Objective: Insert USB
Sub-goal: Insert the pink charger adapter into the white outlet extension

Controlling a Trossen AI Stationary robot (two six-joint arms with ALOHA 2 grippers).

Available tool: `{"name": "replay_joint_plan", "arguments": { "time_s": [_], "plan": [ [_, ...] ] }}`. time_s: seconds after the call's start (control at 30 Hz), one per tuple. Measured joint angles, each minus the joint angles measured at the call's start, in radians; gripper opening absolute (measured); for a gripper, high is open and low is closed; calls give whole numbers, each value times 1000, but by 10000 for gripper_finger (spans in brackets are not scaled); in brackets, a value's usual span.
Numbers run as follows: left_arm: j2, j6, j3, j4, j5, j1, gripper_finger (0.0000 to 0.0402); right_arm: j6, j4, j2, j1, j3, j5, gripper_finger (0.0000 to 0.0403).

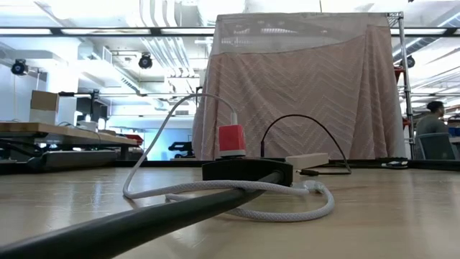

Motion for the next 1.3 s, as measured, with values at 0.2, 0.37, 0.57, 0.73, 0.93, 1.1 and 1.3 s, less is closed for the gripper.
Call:
{"name": "replay_joint_plan", "arguments": {
  "time_s": [0.2,0.37,0.57,0.73,0.93,1.1,1.3],
  "plan": [
    [1,10,0,-2,22,-4,231,69,-59,-27,55,-21,94,106],
    [1,-9,0,-2,21,-4,231,155,-70,-39,108,-76,159,106],
    [1,-14,-5,-5,21,-4,231,267,-75,-61,159,-148,267,106],
    [1,-14,-6,-5,20,-4,231,371,-47,-111,181,-227,286,106],
    [26,-14,-6,0,19,-4,231,469,24,-134,181,-335,273,106],
    [79,15,-6,33,18,9,231,578,193,-134,158,-476,229,106],
    [113,7,-6,46,11,32,231,634,498,-132,147,-661,217,106]
  ]
}}
